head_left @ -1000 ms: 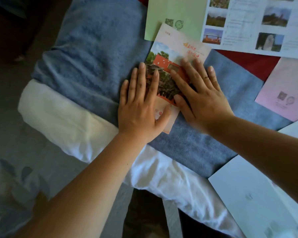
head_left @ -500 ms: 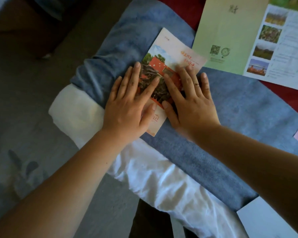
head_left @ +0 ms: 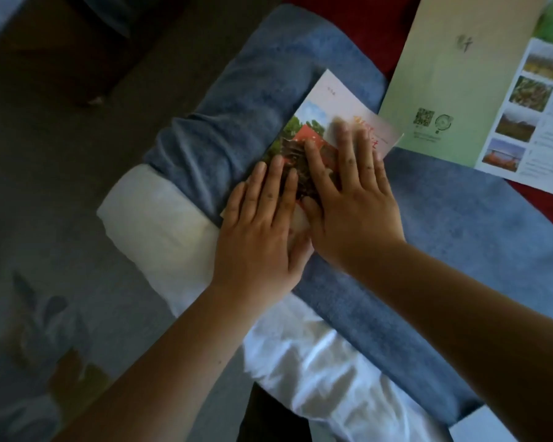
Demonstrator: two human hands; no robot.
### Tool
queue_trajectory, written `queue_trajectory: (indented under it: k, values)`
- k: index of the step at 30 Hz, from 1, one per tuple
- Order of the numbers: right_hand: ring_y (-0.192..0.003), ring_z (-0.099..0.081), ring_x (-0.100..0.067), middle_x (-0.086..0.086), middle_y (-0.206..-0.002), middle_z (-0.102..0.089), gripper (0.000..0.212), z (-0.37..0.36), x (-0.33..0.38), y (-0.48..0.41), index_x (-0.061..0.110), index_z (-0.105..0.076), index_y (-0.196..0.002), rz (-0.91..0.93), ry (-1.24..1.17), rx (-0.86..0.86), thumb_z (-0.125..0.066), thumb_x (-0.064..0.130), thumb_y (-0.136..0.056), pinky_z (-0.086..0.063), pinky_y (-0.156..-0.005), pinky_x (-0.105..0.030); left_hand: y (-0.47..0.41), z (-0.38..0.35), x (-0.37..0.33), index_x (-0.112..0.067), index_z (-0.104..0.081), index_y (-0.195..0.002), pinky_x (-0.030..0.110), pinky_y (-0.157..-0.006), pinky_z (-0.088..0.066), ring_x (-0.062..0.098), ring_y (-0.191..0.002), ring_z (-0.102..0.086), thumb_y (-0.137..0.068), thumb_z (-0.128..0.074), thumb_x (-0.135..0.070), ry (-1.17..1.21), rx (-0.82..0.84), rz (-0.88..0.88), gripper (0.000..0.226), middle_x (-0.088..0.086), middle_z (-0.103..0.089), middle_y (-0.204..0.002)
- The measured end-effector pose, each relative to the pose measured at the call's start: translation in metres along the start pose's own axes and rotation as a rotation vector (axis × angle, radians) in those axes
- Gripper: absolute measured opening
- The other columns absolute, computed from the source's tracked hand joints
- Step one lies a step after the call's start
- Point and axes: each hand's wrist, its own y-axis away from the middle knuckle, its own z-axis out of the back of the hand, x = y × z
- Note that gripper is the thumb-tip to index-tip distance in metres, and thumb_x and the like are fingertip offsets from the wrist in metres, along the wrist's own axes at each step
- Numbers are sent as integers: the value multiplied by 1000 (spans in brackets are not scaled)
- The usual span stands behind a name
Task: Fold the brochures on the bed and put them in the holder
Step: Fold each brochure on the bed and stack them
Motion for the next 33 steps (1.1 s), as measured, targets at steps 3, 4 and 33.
queue_trajectory:
  k: [3, 4, 33]
  values:
    - [-156, 24, -31, -10, -170, 25, 68, -11, -2, -3, 33, 17, -163, -15, -20, -5, -14, 54, -106, 4, -129, -49, -1, -11, -5, -10, -18, -164, 50, -127, -15, 27, -160, -5, -104, -25, -55, -44, -17, 27, 75, 12, -8, -172]
    - [-156, 25, -30, -9, -170, 26, 68, -12, -1, -4, 33, 17, -163, -15, -30, -5, -13, 54, -105, 6, -129, -48, -1, -13, -5, -10, -18, -164, 50, -127, -15, 27, -160, -5, -105, -24, -54, -53, -22, 28, 74, 12, -8, -172]
    - [-158, 19, -26, -8, -172, 17, 65, 11, -241, 200, 35, 7, -165, -538, -113, -71, -18, 54, -108, 23, -120, -38, -34, 8, -251, -24, 4, -165, 55, -126, -5, 41, -157, 9, -101, -17, -57, -68, 225, -306, 75, 18, 16, -170]
